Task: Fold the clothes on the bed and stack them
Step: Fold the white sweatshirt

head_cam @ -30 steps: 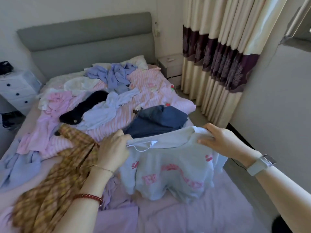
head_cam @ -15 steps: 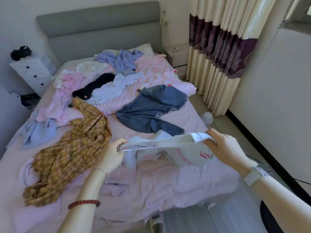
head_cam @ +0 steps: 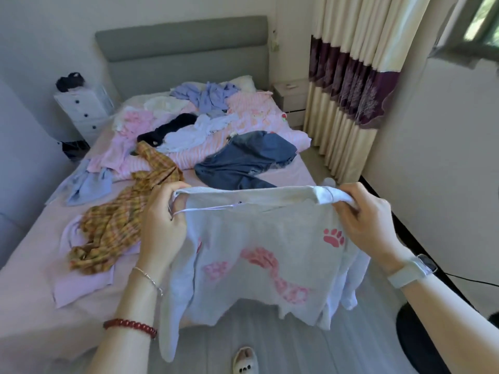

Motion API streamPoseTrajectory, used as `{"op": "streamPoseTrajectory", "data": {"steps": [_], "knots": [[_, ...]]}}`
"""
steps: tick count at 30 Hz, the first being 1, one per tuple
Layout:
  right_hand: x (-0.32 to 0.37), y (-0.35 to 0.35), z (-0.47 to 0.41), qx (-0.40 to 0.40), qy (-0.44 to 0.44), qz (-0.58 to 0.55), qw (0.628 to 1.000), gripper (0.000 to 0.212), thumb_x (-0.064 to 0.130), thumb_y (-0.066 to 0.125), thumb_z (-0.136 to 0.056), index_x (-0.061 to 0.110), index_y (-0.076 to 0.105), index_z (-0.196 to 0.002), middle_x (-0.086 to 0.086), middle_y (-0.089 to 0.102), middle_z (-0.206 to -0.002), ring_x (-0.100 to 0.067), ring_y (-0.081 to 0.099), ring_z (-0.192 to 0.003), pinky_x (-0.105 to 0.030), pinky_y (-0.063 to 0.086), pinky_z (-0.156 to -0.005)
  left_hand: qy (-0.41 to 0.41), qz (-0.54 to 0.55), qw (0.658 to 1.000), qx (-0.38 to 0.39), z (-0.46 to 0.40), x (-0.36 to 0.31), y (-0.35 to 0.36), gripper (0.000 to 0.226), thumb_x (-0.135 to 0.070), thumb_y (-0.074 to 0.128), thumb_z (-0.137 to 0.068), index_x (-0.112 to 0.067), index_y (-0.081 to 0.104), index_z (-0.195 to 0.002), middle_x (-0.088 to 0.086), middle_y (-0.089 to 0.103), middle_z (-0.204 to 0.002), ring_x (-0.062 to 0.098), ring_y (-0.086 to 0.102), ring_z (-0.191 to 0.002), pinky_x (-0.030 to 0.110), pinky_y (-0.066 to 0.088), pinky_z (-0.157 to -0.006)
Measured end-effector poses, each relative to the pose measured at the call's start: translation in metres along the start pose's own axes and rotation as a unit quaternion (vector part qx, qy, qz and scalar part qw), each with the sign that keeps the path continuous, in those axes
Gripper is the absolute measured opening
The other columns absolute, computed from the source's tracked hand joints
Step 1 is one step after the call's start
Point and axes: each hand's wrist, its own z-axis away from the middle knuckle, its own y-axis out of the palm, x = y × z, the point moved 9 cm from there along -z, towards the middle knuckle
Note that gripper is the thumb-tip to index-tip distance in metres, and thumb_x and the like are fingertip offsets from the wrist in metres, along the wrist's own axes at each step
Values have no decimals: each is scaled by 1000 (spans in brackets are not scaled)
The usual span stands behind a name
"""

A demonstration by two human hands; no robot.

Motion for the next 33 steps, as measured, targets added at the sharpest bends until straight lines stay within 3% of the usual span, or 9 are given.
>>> {"op": "streamPoseTrajectory", "data": {"steps": [6, 10, 13, 15, 16, 18, 21, 27, 33], "knots": [[-34, 58, -59, 32, 27, 64, 997, 37, 37, 46, -83, 4, 62, -85, -6, 64, -66, -31, 60, -57, -30, 40, -53, -9, -133, 988, 74, -72, 55, 28, 16, -6, 58, -84, -7, 65, -98, 5, 61, -88, 26, 56, -87, 34, 41, -78], [-93, 152, -107, 125, 69, 121, 982, 21, 27, 61, -89, 6, 62, -91, -9, 66, -72, -35, 62, -68, -33, 38, -57, -16, -209, 959, 189, -126, 144, 94, 5, -10, 59, -83, -6, 61, -83, 4, 60, -78, 30, 59, -84, 37, 42, -71], [-158, 239, -144, 157, 104, 164, 968, 28, 35, 59, -89, 7, 61, -91, -11, 67, -74, -37, 62, -73, -37, 44, -60, -2, -268, 931, 246, -170, 227, 158, 24, -10, 61, -81, -17, 43, -67, -1, 51, -68, 32, 58, -81, 33, 31, -63], [-202, 303, -172, 167, 127, 174, 962, 37, 45, 53, -89, 8, 60, -92, -10, 66, -81, -35, 61, -80, -38, 45, -65, -9, -322, 913, 251, -204, 281, 199, 9, -23, 62, -83, -24, 53, -80, 2, 62, -86, 30, 56, -97, 34, 30, -73], [-225, 336, -184, 181, 144, 172, 957, 42, 49, 49, -88, 10, 60, -98, -9, 65, -92, -34, 59, -90, -38, 45, -71, -42, -353, 898, 261, -219, 314, 219, 20, -35, 63, -84, -29, 58, -102, 2, 62, -110, 28, 50, -111, 38, 30, -85], [-273, 404, -190, 242, 197, 155, 937, 46, 45, 48, -90, 16, 50, -126, -8, 53, -125, -31, 45, -118, -42, 37, -91, -127, -395, 852, 321, -234, 381, 260, 81, -59, 63, -76, -32, 26, -143, 3, 34, -146, 27, 25, -134, 48, 16, -107], [-328, 474, -160, 306, 264, 107, 908, 58, 26, 53, -93, 11, 29, -144, -13, 32, -145, -32, 28, -133, -46, 27, -107, -171, -349, 841, 376, -221, 441, 320, 111, -66, 65, -69, -30, -4, -149, 6, -3, -157, 28, -5, -143, 52, 6, -111], [-406, 480, -26, 256, 472, 85, 839, 38, 7, 47, -93, -1, 46, -130, -24, 51, -126, -39, 49, -117, -40, 36, -97, -255, -286, 821, 424, -102, 500, 394, 70, -48, 43, -93, -27, 6, -149, 3, 0, -157, 26, -5, -144, 58, 4, -113], [-439, 487, 67, 229, 651, 4, 724, 42, 37, 51, -87, -4, 63, -88, -17, 62, -79, -28, 59, -76, -32, 38, -60, -205, -181, 874, 401, -33, 456, 451, 67, -51, 33, -86, -17, 32, -144, 7, 25, -153, 28, 20, -141, 56, 18, -110]]}}
